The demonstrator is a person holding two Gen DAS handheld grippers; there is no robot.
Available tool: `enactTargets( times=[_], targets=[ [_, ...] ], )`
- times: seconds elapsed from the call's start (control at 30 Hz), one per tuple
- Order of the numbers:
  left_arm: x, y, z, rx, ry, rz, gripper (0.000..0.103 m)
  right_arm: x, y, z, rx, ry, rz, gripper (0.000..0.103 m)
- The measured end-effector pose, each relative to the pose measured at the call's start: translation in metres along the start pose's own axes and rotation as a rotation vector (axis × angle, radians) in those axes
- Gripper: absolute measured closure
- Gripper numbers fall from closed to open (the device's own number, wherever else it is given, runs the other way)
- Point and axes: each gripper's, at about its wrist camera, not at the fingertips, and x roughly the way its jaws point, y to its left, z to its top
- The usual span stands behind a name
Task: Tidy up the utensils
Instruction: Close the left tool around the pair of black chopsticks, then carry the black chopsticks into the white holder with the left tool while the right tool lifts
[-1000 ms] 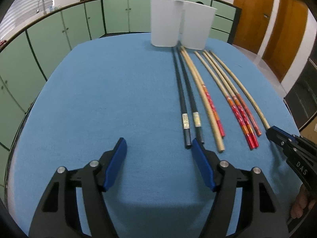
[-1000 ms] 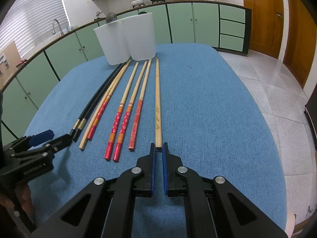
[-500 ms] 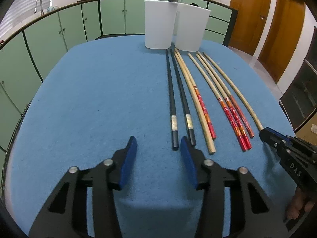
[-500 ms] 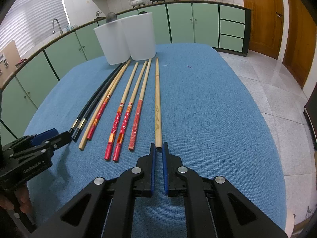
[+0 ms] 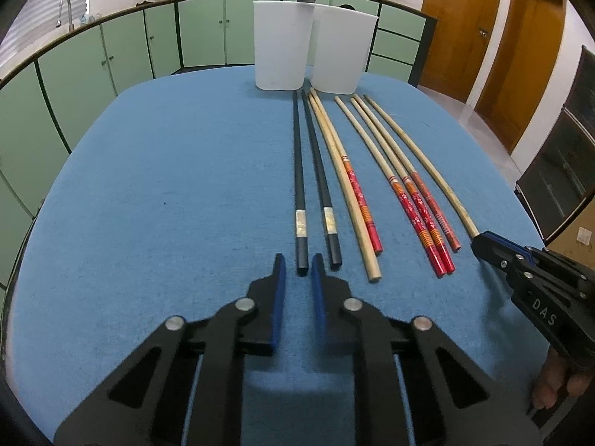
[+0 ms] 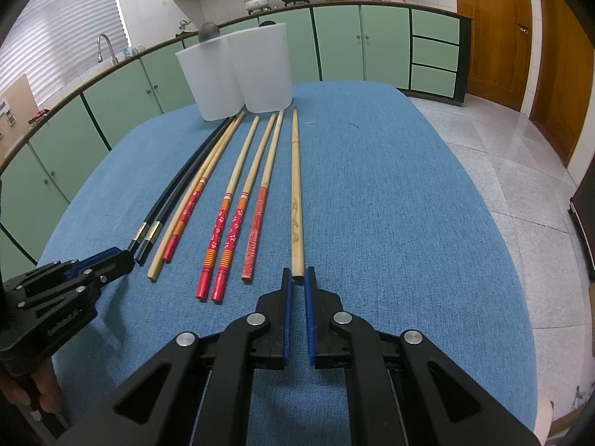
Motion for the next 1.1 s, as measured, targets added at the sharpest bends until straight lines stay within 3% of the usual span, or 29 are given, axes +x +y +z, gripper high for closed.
enactTargets(
  times=[0.4, 0.73, 1.1],
  targets=[
    [-0.015, 0.003, 0.005, 0.007, -0.032, 0.009, 0.097, -0.013, 0.000, 0.002, -0.008, -0.028, -0.002, 0.097],
    [-0.073, 0.002, 0.031, 0.021, -0.208, 0.021, 0.097, -0.067, -0.001, 0.026, -0.033, -0.159, -0.006, 0.097],
    [-0.112, -0.004, 0.085, 0.006, -0.358, -0.024, 0.097, -0.118, -0.004, 0.088, -0.031, -0.309, 0.033, 0.097]
  ],
)
